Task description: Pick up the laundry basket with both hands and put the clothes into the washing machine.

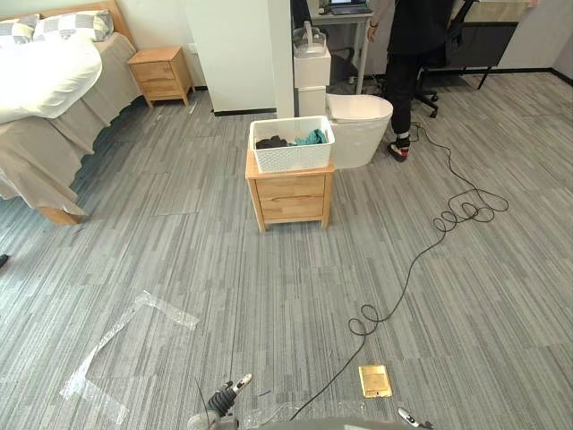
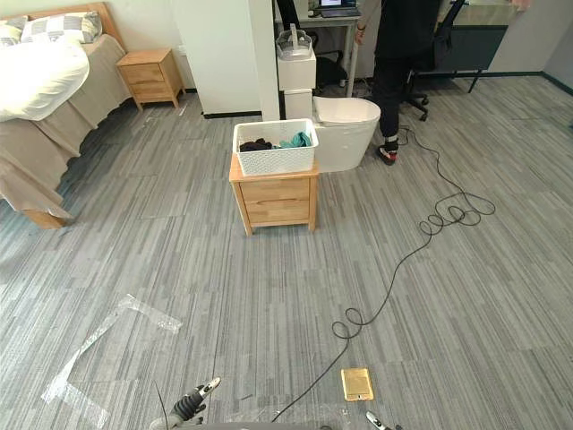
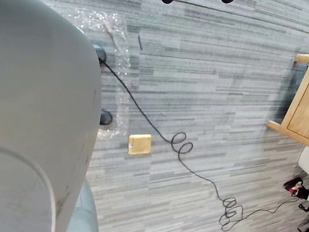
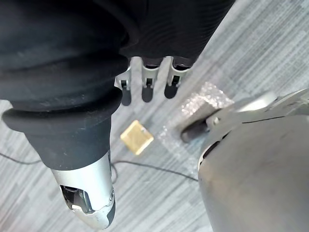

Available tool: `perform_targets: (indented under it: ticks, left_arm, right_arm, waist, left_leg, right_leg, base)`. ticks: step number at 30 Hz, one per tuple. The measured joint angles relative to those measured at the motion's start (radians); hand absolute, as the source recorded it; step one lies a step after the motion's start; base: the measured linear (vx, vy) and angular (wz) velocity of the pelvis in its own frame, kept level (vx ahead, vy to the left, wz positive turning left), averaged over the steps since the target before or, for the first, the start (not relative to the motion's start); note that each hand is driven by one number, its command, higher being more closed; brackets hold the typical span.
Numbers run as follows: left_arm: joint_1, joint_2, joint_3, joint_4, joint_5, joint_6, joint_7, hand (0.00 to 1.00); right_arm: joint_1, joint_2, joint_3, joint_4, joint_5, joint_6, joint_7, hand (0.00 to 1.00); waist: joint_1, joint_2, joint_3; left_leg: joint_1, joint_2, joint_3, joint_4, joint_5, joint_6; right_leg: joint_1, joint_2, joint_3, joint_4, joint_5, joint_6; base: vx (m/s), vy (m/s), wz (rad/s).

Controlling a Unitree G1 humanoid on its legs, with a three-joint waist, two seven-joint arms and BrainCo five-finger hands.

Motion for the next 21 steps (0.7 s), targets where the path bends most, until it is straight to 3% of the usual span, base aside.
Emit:
perform_targets:
  ticks: [21]
  left_arm:
    - [-0.006,-0.004,-0.007,0.0,0.0,-0.001,0.0,0.0]
  right_arm:
    - [-0.005,0.0,0.002,0.0,-0.001,0.0,0.011,0.0]
  waist:
    - [0.001,-0.003,0.009]
  left_leg:
    - [0.005,0.008,0.001,0.0,0.0,-0.001]
  right_leg:
    - [0.011,0.007,-0.003,-0.001,0.0,0.0]
  base:
    - [-0.01,-0.001,0.0]
